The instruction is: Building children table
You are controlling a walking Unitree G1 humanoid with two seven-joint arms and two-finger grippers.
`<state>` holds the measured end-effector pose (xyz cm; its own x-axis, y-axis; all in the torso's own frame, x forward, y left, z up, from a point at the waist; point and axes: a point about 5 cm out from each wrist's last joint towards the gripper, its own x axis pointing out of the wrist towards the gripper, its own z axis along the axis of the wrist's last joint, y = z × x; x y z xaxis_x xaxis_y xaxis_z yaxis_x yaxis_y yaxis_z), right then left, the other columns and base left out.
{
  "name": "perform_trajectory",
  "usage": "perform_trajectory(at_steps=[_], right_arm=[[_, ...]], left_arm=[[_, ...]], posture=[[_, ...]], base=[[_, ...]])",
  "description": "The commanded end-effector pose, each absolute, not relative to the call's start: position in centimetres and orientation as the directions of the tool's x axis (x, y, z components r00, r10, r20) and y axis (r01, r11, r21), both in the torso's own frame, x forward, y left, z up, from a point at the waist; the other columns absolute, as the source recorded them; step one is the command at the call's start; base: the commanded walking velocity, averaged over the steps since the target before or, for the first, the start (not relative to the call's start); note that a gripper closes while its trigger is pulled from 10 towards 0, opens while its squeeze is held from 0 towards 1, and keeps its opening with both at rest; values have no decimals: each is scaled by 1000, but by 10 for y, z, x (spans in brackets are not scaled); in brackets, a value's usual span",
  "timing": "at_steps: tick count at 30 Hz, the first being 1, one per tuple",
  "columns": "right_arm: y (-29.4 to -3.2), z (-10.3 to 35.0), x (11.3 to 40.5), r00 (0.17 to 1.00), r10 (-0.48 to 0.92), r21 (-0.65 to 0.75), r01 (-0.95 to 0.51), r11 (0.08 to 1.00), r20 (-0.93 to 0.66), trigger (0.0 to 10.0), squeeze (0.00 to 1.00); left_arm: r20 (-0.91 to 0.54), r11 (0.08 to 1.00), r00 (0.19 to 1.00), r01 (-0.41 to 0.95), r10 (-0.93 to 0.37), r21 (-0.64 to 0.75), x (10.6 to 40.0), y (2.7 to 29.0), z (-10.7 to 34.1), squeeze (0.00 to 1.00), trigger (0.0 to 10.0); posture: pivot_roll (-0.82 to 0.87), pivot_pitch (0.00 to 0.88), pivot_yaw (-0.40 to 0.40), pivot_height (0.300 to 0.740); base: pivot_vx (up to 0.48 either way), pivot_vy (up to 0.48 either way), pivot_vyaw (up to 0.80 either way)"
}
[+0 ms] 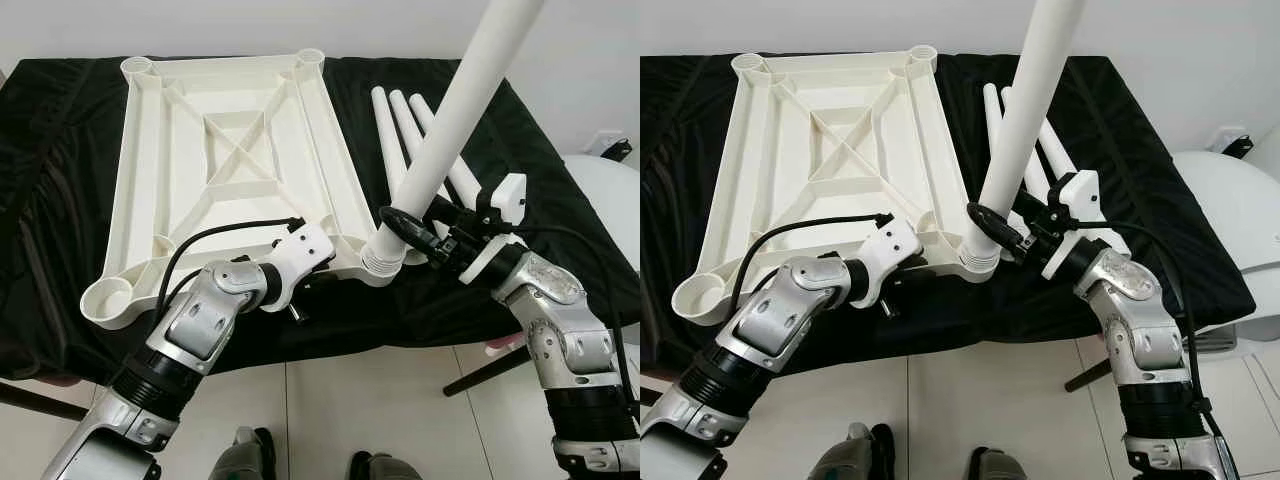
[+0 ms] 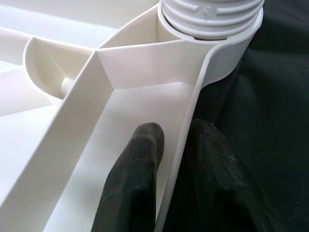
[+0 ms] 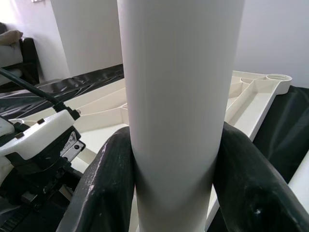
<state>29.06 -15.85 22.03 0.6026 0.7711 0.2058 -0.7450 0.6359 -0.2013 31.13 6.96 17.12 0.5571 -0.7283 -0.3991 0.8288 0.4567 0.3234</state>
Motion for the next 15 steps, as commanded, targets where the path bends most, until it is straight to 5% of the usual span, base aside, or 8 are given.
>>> perform_trajectory(at_steps=[1,15], right_arm=[[-152,197,289,604,788,-143,-775,615,116,10000,0],[-152,190,290,659,740,-112,-732,672,133,10000,0]], left_arm=[[-413,492,599,800,-686,343,314,75,167,0,10000],[-409,483,591,806,-695,343,312,72,168,0,10000]], posture=[[-32,189,-15,740],[-34,179,-11,740]], base=[[0,0,0],[0,0,0]])
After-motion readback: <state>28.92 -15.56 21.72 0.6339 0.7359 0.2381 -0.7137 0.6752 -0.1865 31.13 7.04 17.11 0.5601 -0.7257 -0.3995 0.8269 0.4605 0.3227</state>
